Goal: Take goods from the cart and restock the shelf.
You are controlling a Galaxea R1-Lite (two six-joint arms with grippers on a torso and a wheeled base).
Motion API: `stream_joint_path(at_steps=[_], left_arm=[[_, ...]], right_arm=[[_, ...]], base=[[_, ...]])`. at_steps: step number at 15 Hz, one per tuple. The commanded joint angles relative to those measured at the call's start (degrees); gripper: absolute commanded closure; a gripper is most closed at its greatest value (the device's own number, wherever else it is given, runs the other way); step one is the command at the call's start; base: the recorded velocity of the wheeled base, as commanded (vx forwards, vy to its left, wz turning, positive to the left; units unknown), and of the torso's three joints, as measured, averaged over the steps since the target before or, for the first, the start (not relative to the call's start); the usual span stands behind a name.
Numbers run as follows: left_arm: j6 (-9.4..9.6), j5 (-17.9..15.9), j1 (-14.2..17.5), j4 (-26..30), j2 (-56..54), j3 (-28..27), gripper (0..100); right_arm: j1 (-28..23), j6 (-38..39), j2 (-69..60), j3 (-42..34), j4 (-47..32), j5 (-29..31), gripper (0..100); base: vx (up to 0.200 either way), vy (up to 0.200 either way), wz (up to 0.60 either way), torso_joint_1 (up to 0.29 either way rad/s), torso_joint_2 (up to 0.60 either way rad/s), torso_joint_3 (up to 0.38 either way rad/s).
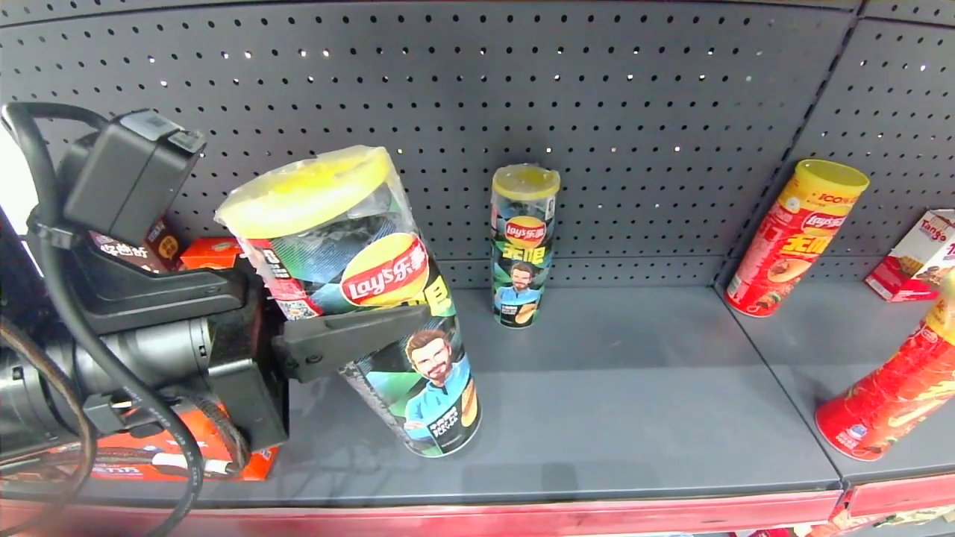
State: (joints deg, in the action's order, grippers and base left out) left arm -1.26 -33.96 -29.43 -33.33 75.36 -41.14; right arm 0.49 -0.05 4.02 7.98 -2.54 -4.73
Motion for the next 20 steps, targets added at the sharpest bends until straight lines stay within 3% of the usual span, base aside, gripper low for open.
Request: stream_joint_path(at_steps=[1, 5, 9, 12, 17, 20], left_arm=[[0.11, 0.04, 1.57, -0.95, 1.81, 0.63, 100], [-0.24, 0.21, 1.74, -3.06, 2.6, -0.6, 100], [-0.24, 0.3, 2.71, -2.62, 2.16, 0.54, 100], [-0.24, 0.3, 2.89, -2.79, 2.07, 0.98, 100], [-0.24, 0.21, 4.2, -2.62, 2.16, 0.27, 100], [-0.24, 0.21, 4.47, -2.53, 2.25, 0.27, 100]], right_arm=[[3.12, 1.37, 16.19, 13.46, -4.23, -6.78, 0], [10.94, -2.06, 26.21, 16.89, -2.74, -10.21, 0], [28.25, -2.76, 39.13, 21.11, 2.01, -9.6, 0], [36.25, -2.68, 46.6, 23.66, 3.24, -8.98, 0], [35.46, -2.68, 60.58, 25.41, 15.98, -7.05, 0], [34.67, -2.76, 67.17, 28.14, 19.15, -7.05, 0]], base=[[0.0, 0.0, 0.0, 0.0, 0.0, 0.0], [0.0, 0.0, 0.0, 0.0, 0.0, 0.0], [0.0, 0.0, 0.0, 0.0, 0.0, 0.0], [0.0, 0.0, 0.0, 0.0, 0.0, 0.0], [0.0, 0.0, 0.0, 0.0, 0.0, 0.0], [0.0, 0.0, 0.0, 0.0, 0.0, 0.0]])
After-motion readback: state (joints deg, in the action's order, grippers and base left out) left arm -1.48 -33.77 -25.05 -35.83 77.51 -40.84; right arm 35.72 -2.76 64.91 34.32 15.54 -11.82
